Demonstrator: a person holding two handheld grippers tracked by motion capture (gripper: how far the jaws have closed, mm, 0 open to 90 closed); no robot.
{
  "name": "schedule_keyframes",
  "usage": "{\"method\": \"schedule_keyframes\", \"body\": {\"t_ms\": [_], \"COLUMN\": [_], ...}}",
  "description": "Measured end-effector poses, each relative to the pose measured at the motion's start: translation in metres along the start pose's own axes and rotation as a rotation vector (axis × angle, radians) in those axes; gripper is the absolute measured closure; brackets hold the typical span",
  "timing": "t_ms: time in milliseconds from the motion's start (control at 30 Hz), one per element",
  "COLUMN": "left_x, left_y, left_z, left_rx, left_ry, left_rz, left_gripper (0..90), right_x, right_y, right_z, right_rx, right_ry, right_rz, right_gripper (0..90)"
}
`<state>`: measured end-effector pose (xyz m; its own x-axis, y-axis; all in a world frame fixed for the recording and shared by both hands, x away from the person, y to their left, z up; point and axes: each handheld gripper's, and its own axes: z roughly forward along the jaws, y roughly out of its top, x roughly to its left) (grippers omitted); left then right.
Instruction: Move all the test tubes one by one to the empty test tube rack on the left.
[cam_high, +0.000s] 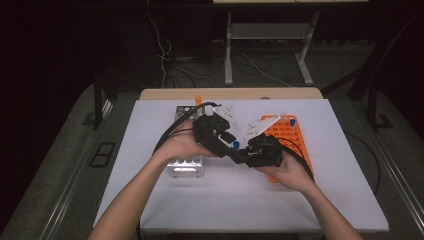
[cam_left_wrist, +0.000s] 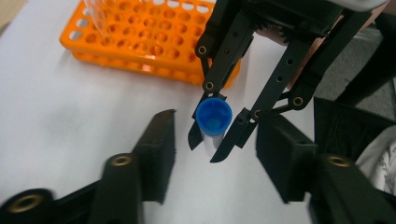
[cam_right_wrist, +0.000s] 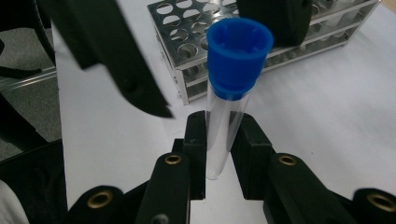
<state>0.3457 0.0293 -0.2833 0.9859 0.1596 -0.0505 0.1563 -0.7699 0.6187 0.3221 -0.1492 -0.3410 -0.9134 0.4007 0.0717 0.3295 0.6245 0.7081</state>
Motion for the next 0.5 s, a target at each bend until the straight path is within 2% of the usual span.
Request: {"method": "schedule_keyframes", "body": {"t_ms": [133,333,500], "left_x": [0.0006,0.0007,0.001], "left_y": [0.0001,0.0002,-0.0002], "left_z": [0.0025,0.005,0.0049], "left_rx": [0.016,0.027,0.031], "left_ry": [-0.009,-0.011,-0.021], "left_rz": [0.01,0.013,0.018], "left_gripper": [61.8,71.4,73.6], "right_x": [0.002,0.004,0.0052], "right_y": [0.0008,0.0015,0.0018], "right_z": [0.0036,0.007,0.0084], "right_rx": [0.006,0.01,0.005], "right_ry": [0.008,0.015,0.019], "right_rz": [0.002,0.0,0.0], "right_gripper": [75.7,75.7,75.7]}}
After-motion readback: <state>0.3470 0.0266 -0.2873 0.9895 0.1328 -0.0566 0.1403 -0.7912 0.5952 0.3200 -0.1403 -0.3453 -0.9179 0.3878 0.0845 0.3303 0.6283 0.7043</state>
